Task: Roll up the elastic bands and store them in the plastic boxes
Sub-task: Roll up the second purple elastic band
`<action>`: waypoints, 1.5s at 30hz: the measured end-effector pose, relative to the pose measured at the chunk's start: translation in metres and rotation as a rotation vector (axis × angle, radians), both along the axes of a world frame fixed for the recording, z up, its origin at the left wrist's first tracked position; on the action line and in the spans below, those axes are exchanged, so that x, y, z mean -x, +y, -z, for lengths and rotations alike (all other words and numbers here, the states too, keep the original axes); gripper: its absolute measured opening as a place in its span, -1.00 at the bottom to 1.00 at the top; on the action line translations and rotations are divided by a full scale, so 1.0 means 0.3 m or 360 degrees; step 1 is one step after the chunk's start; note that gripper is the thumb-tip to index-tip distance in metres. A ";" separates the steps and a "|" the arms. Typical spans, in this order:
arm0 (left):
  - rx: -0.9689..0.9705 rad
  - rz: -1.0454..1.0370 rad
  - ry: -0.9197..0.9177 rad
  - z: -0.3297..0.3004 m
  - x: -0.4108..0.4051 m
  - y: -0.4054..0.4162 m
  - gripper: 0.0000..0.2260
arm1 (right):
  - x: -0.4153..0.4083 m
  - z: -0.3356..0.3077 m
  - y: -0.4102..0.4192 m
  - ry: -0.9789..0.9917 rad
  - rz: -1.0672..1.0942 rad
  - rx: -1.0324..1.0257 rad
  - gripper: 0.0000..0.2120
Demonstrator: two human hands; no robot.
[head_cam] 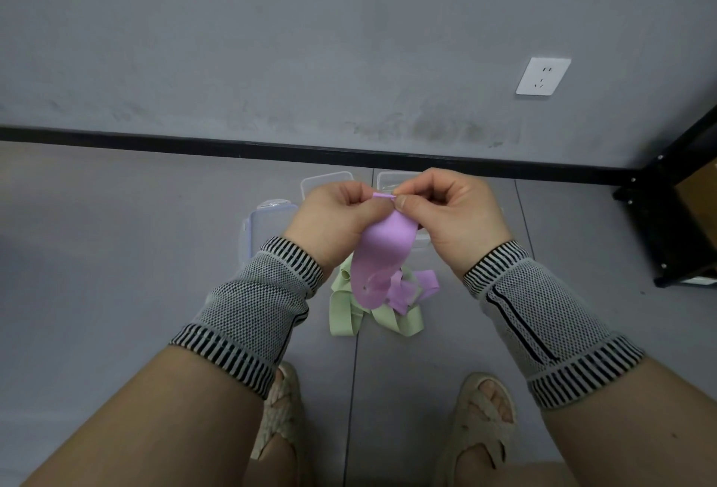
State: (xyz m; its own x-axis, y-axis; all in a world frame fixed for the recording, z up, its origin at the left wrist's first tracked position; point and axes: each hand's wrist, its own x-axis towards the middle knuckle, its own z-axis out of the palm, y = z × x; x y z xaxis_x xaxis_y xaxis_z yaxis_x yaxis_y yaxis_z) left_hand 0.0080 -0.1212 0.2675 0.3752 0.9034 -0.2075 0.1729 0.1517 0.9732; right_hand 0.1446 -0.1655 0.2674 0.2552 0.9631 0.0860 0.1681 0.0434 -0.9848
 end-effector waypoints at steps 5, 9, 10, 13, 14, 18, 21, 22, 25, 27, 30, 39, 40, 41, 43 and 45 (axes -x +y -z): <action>0.0170 -0.0081 -0.0083 -0.013 0.005 -0.001 -0.89 | -0.001 -0.005 -0.005 -0.0181 -0.0096 -0.0074 -0.69; 0.0356 -0.0113 -0.0193 -0.018 0.011 0.003 -0.95 | 0.000 0.005 -0.006 -0.0441 -0.0100 -0.0150 -0.68; 0.0390 -0.0130 -0.0216 -0.020 0.012 0.002 -0.89 | 0.000 0.008 -0.006 -0.0536 -0.0103 -0.0171 -0.71; 0.0440 -0.0141 -0.0252 -0.023 0.016 0.001 -0.90 | -0.004 0.009 -0.001 -0.0694 -0.0125 -0.0218 -0.83; 0.0420 -0.0125 -0.0229 -0.020 0.020 0.003 -0.88 | -0.007 0.010 0.000 -0.0732 -0.0125 -0.0236 -0.83; 0.0352 -0.0023 -0.0201 -0.012 0.028 0.002 -0.85 | -0.011 0.013 -0.003 -0.0668 -0.0122 -0.0206 -0.84; 0.0170 -0.0048 -0.0189 -0.013 0.022 0.002 -0.85 | -0.003 0.005 -0.006 -0.0166 -0.0088 -0.0022 -0.73; 0.0075 -0.0068 -0.0167 -0.012 0.020 0.002 -0.84 | -0.002 0.003 -0.004 0.0027 -0.0078 0.0044 -0.72; -0.0132 -0.0134 -0.0090 -0.011 0.017 0.000 -0.83 | -0.012 -0.002 0.000 0.0323 -0.0027 0.0180 -0.72; -0.0210 -0.0152 -0.0055 -0.014 0.014 -0.003 -0.82 | -0.014 -0.002 0.000 0.0273 -0.0008 0.0202 -0.78; -0.0269 -0.0119 -0.0047 -0.021 0.003 -0.017 -0.83 | -0.011 -0.001 0.000 0.0192 -0.0010 0.0166 -0.79; -0.0196 -0.0121 -0.0042 -0.015 -0.003 -0.012 -0.87 | -0.010 -0.013 0.004 0.0281 0.0007 0.0269 -0.86; -0.0166 -0.0120 -0.0063 -0.014 -0.002 -0.010 -0.88 | -0.009 -0.013 0.005 0.0318 0.0003 0.0281 -0.85; -0.0138 -0.0120 -0.0085 -0.014 -0.002 -0.009 -0.89 | -0.008 -0.015 0.005 0.0360 -0.0006 0.0294 -0.85; -0.0089 -0.0129 -0.0120 -0.017 -0.002 -0.012 -0.87 | -0.007 -0.017 0.007 0.0456 -0.0035 0.0309 -0.83; -0.0049 -0.0136 -0.0153 -0.022 -0.003 -0.015 -0.83 | -0.004 -0.023 0.007 0.0560 -0.0067 0.0323 -0.81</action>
